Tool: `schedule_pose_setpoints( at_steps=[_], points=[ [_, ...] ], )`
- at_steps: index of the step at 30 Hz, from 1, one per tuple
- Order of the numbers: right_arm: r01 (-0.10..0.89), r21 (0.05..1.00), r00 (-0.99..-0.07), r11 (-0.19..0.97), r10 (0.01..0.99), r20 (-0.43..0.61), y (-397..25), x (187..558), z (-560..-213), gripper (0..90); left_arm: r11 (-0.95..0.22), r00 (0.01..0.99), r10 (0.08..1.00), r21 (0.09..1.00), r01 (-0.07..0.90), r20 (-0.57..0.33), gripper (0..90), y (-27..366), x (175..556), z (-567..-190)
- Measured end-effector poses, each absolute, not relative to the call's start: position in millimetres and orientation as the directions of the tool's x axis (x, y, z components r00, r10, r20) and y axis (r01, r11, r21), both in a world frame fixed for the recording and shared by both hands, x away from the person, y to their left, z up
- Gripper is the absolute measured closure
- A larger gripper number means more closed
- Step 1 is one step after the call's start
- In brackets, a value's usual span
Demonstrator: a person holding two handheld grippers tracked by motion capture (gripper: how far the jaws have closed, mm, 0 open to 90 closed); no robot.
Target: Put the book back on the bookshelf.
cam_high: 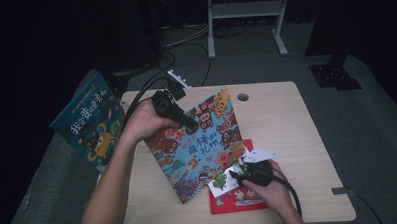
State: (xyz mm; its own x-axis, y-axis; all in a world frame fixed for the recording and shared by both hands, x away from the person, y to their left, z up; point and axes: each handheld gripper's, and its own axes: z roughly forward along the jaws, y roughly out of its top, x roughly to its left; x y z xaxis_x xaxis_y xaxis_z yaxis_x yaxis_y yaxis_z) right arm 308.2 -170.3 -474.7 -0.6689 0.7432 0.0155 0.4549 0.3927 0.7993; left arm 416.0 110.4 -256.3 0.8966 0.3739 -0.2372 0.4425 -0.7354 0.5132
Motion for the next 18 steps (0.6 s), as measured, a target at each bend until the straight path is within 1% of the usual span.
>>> schedule_pose_setpoints(
  at_steps=[6, 10, 14, 18],
  points=[
    [0.482, 0.827, -0.54, 0.29, 0.841, 0.02, -225, 323, -471, 31.9, -0.751, 0.901, 0.367, 0.497, 0.434, -0.231, 79.8, 109, 411, -249],
    [0.506, 0.823, -0.472, 0.259, 0.882, 0.013, -254, 337, -478, 31.8, -0.771, 0.908, 0.366, 0.48, 0.418, -0.203, 80.5, 107, 407, -244],
    [0.526, 0.82, -0.418, 0.227, 0.908, 0.017, -269, 346, -484, 31.1, -0.768, 0.904, 0.382, 0.477, 0.427, -0.194, 80.5, 109, 406, -242],
    [0.559, 0.796, -0.398, 0.233, 0.917, 0.011, -273, 353, -492, 30.7, -0.765, 0.9, 0.396, 0.476, 0.433, -0.183, 80.5, 114, 405, -241]
  ],
)
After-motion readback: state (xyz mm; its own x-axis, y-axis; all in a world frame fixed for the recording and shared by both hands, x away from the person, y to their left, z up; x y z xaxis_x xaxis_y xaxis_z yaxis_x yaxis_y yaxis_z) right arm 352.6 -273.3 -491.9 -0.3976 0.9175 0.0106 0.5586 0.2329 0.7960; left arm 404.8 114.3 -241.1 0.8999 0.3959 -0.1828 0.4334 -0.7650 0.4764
